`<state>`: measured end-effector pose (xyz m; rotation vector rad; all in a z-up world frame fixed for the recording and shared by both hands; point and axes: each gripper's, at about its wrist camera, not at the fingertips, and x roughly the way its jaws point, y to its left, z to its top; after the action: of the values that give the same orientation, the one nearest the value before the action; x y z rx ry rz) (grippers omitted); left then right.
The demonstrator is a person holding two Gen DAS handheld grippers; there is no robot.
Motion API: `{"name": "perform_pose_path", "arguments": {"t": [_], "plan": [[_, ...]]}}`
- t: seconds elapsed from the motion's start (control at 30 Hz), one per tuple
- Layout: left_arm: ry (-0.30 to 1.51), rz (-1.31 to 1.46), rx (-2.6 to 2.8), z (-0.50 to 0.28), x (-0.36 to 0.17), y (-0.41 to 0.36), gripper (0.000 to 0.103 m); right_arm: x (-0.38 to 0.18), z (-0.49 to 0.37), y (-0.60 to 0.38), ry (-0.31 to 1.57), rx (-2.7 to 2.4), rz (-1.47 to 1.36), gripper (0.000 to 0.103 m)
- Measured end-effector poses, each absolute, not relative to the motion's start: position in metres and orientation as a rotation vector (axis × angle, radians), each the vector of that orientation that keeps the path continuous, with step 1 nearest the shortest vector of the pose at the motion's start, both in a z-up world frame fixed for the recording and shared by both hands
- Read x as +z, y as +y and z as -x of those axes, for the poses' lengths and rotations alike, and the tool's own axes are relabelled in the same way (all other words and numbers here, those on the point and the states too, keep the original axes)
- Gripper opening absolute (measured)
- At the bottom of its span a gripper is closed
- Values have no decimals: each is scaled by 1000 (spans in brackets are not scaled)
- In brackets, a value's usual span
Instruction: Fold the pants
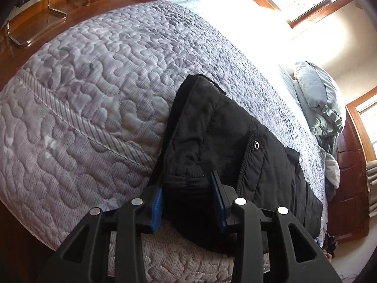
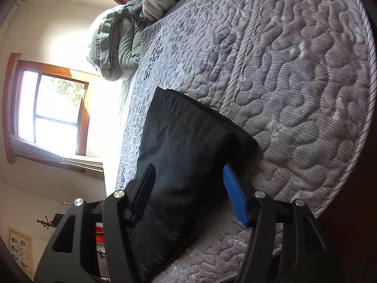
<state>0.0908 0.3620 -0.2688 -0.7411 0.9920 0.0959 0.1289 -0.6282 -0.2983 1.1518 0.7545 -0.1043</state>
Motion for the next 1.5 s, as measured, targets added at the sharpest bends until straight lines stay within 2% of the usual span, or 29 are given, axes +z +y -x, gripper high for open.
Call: {"name": "perform_pose_path", "arguments": {"t": [0.03,0.1,0.13,0.17,0.4,0.63,0.7,0.73,0.8,0.83,0.87,0.9,0.93,0.97,1.07,1.17,1.5], "plan": [[990,743,98,-91,-269,362,37,-301,-131,-629,769,-114,-1147,51],[987,755,104,-91,-271,362,37,-305,-135,-629,793,-141,-1122,33],[985,760,111,-90,-272,362,37,-306,-134,-630,804,-165,-1106,12],[984,763,116,-89,-272,363,37,-307,-131,-632,798,-173,-1111,8],[1009,764,105,-92,-273,366,36,-312,-113,-630,775,-173,-1107,5],[1047,762,104,-97,-281,371,36,-321,-123,-632,834,-203,-1063,4],[1050,749,100,-96,-281,370,36,-321,-122,-632,846,-205,-1062,6],[1051,748,95,-95,-280,369,37,-317,-121,-632,845,-201,-1057,13],[1045,724,92,-93,-274,367,41,-308,-117,-634,814,-187,-1092,36],[1038,701,106,-90,-268,366,44,-303,-112,-635,788,-189,-1106,54],[1021,683,123,-86,-262,366,59,-299,-108,-635,770,-180,-1118,58],[997,676,134,-81,-255,367,69,-296,-105,-635,764,-163,-1130,58],[963,675,149,-75,-248,368,85,-294,-102,-634,762,-155,-1136,58],[930,680,165,-68,-242,370,90,-293,-100,-633,764,-150,-1137,61],[883,739,156,-53,-230,372,93,-295,-95,-628,771,-145,-1150,66],[864,766,120,-45,-226,362,99,-301,-93,-623,769,-135,-1174,76],[993,803,106,-60,-272,323,99,-313,-109,-625,749,-117,-1218,78]]}}
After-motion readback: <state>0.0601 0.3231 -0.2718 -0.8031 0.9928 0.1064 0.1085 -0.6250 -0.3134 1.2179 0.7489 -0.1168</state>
